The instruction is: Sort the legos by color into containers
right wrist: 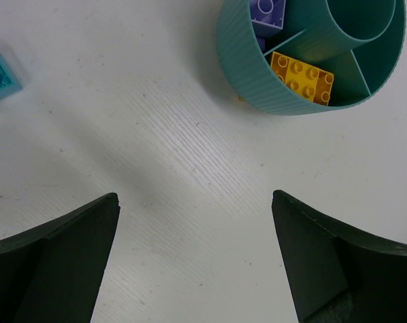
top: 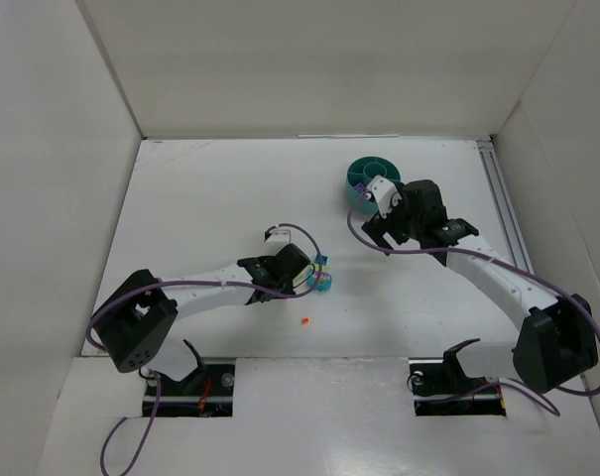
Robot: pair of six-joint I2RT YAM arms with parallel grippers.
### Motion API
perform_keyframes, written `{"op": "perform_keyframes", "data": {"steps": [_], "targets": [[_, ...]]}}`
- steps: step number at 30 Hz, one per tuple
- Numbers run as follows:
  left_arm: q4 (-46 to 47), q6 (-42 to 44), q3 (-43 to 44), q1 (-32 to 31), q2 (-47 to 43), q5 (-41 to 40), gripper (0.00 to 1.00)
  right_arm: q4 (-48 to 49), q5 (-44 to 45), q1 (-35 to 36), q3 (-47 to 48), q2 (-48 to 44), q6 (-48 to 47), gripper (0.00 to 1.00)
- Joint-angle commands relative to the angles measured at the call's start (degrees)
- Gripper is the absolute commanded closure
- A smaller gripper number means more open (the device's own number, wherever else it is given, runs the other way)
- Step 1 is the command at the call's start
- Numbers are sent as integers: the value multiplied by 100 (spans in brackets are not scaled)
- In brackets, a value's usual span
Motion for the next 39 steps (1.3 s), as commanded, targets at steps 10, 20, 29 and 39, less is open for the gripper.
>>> {"op": "perform_keyframes", "data": {"steps": [10,20,29,39], "targets": [[-152,196,99,-33,-170,58,87,308,-153,-145,-45,-133,-43,0],[-215,729,1301,186,-478,-513,90,255,110,-496,-115,-808,246,2],[402,2207,3428,661,697,-171,88,255,568,-1576,-283,-1838,564,0],[754,3430,6231,1004,2912,1297,88,193,418,-2000,-160,-1346,406,0]]}}
